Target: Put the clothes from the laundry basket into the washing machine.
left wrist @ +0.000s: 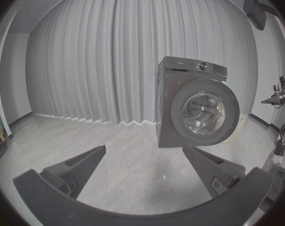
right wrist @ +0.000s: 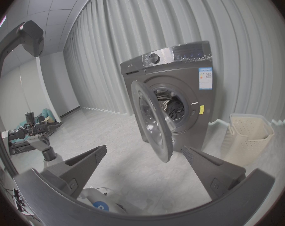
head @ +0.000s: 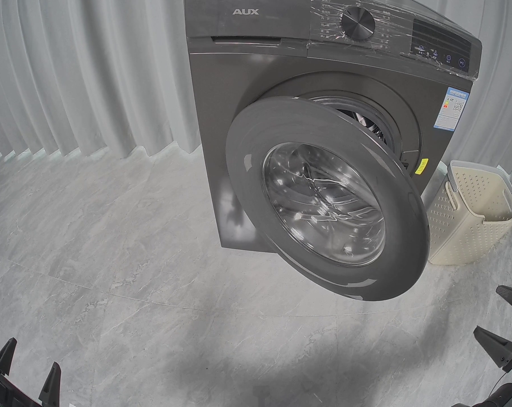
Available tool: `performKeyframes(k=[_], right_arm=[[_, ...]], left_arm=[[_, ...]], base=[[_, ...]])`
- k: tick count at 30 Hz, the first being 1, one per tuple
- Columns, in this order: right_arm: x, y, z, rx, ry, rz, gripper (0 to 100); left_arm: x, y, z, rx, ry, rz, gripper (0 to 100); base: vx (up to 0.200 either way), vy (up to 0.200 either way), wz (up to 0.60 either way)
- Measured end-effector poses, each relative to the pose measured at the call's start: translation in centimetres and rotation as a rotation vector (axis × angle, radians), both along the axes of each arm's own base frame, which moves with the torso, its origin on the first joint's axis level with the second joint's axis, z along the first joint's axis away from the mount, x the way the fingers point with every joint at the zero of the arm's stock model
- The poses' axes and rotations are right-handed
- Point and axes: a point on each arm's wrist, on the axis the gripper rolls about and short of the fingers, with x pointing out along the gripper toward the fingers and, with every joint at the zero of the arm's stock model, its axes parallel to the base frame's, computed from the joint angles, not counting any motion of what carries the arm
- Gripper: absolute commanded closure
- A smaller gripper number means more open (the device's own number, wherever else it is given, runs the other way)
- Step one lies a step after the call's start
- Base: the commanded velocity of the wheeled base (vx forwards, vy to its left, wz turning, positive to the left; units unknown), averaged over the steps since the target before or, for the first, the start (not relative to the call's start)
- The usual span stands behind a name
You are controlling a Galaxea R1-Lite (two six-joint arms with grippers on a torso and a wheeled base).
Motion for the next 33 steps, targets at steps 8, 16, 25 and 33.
performKeyframes(k=[8, 16, 25, 33], right_arm=[[0.6, -0.1, -1.3, -0.013, 0.070, -0.047, 0], [0.0, -0.3, -2.7, -0.030, 0.145, -0.134, 0], [-1.9, -0.2, -4.2, -0.029, 0.205, -0.023, 0], [-3.2, -0.3, -4.4, -0.010, 0.071, 0.017, 0]], left_arm=[[0.0, 0.0, 0.0, 0.001, 0.001, -0.002, 0], [0.0, 0.0, 0.0, 0.002, 0.001, -0.004, 0], [0.0, 0.0, 0.0, 0.002, 0.001, -0.005, 0], [0.0, 0.0, 0.0, 0.002, 0.002, -0.005, 0]], base=[[0.000, -0.200, 0.00], [0.000, 0.000, 0.00], [0.000, 0.000, -0.20], [0.000, 0.000, 0.00]])
